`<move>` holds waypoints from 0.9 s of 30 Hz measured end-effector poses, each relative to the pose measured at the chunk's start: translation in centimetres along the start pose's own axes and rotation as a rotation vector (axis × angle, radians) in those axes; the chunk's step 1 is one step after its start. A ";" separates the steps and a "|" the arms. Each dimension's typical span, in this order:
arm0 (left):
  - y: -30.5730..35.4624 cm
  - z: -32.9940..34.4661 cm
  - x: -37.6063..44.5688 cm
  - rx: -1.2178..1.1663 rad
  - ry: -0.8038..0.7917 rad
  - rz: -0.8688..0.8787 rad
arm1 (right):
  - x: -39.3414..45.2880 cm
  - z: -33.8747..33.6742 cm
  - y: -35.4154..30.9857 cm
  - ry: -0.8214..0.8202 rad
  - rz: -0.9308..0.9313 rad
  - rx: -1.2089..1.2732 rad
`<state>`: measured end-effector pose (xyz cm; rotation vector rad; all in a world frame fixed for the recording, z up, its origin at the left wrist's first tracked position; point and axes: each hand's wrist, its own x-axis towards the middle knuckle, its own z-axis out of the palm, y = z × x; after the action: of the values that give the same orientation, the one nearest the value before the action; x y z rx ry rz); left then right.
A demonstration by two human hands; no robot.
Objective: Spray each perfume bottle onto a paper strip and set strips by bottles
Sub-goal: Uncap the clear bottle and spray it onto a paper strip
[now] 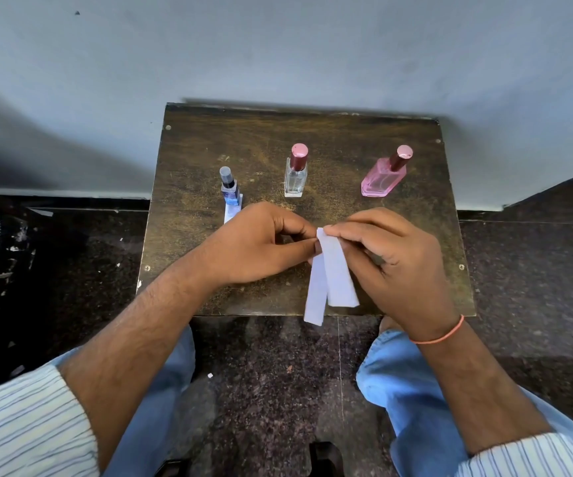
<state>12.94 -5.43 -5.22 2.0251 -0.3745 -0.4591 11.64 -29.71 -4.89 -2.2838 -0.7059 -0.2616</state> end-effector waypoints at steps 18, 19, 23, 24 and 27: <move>0.1 0.2 -0.6 0.270 0.066 -0.075 | 0.3 -0.9 -1.7 0.221 -0.120 -0.148; 0.2 0.2 -0.5 0.130 0.089 -0.083 | 0.3 -1.0 -1.4 0.214 -0.121 -0.167; 0.8 -1.0 -0.2 -0.460 0.120 -0.201 | 0.0 -0.9 -0.3 0.233 -0.110 -0.221; 1.0 -1.3 -0.3 -0.555 0.099 -0.211 | 0.0 -0.9 -0.1 0.245 -0.111 -0.229; 1.5 -1.2 -0.4 -0.698 0.012 -0.225 | 0.0 -1.0 0.0 0.257 -0.109 -0.233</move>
<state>13.02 -5.05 -3.27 1.3882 0.0333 -0.6149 11.69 -30.44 -4.17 -2.3728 -0.6957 -0.7078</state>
